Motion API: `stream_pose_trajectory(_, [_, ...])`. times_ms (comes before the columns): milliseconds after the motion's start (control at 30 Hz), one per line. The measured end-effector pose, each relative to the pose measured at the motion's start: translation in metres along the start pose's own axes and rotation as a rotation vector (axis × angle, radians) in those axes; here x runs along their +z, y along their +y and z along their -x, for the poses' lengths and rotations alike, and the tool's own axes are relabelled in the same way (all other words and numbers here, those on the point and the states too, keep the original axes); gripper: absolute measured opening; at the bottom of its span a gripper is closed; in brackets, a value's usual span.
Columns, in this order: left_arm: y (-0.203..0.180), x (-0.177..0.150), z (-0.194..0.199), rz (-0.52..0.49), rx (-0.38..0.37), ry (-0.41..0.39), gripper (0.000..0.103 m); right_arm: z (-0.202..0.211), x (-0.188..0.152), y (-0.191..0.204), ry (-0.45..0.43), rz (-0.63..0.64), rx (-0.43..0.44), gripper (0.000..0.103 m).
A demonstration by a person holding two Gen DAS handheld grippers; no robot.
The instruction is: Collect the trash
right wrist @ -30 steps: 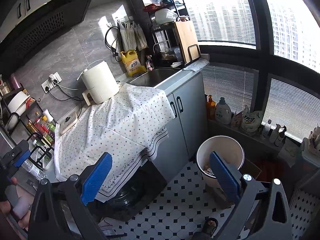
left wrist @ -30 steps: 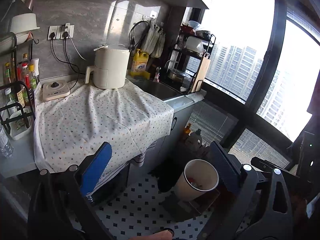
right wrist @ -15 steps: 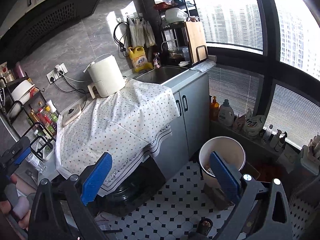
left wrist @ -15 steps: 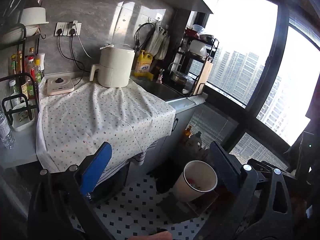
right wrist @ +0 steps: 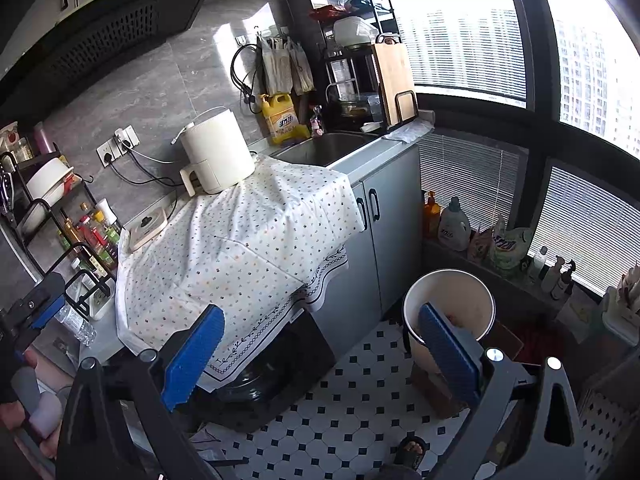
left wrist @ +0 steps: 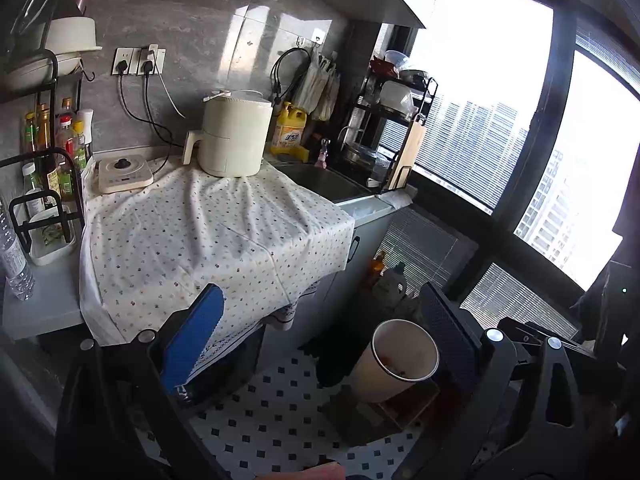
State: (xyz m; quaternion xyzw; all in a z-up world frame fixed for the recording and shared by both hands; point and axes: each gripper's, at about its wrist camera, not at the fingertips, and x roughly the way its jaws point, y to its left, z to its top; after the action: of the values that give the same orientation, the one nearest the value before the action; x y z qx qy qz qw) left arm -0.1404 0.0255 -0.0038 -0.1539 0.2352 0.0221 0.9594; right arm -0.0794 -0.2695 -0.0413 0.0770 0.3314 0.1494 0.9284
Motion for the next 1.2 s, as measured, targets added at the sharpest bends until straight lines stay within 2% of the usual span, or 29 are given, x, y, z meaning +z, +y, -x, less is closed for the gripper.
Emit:
stream_pose_trajectory(400, [0.003, 0.006, 0.005, -0.012, 0.001, -0.012, 0.097, 0.001, 0.002, 0.002, -0.014, -0.003, 0.008, 0.095])
stream_pose_trajectory(700, [0.007, 0.006, 0.004, -0.006, -0.012, 0.005, 0.097, 0.007, 0.002, -0.003, -0.013, -0.045, -0.046, 0.095])
stream_pose_trajectory(933, [0.01, 0.005, 0.009, 0.014, -0.032, -0.002, 0.097, 0.01, 0.003, 0.001, -0.004, -0.023, -0.074, 0.095])
stream_pose_trajectory(1200, [0.016, 0.006, 0.011, -0.001, -0.015, -0.014, 0.097, 0.007, -0.002, 0.002, -0.006, -0.034, -0.072, 0.095])
